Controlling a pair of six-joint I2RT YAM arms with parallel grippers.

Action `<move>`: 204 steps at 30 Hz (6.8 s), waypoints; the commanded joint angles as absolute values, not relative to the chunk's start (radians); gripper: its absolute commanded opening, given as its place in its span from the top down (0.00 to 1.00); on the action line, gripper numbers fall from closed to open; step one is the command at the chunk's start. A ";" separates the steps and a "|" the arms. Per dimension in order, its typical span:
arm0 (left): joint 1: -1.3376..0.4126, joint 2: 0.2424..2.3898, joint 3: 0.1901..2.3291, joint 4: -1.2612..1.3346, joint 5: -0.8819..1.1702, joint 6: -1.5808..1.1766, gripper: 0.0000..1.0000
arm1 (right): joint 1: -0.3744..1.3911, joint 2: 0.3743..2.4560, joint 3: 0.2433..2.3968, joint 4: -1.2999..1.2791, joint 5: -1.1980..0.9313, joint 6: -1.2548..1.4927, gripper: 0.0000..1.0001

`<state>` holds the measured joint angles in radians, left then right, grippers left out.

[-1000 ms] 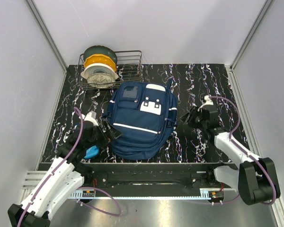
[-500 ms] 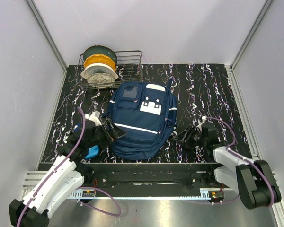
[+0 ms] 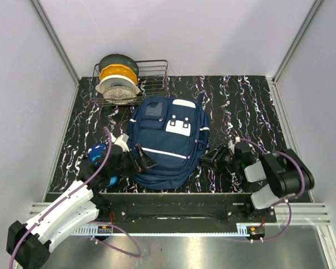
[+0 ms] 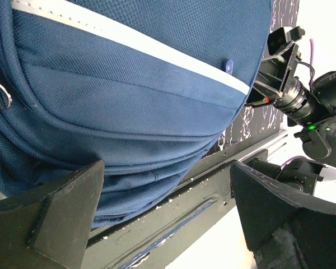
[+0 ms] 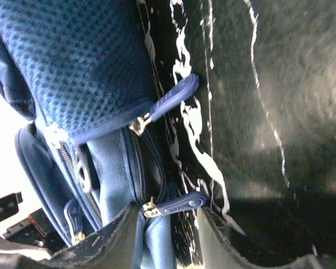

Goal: Pack the student bag
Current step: Zip the student bag at the center of the board.

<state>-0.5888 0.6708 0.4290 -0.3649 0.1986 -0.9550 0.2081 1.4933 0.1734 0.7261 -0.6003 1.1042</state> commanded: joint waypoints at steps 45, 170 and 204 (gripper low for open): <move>-1.157 0.908 0.589 -0.367 -0.140 -1.215 0.01 | 0.268 0.799 0.302 0.006 -0.273 0.853 1.00; -0.801 0.690 0.511 -0.382 -0.304 -1.132 1.00 | 0.848 1.134 0.321 0.226 0.020 0.531 0.68; -0.775 0.649 0.492 -0.380 -0.285 -1.124 1.00 | 0.885 1.258 0.357 0.233 0.051 0.551 0.74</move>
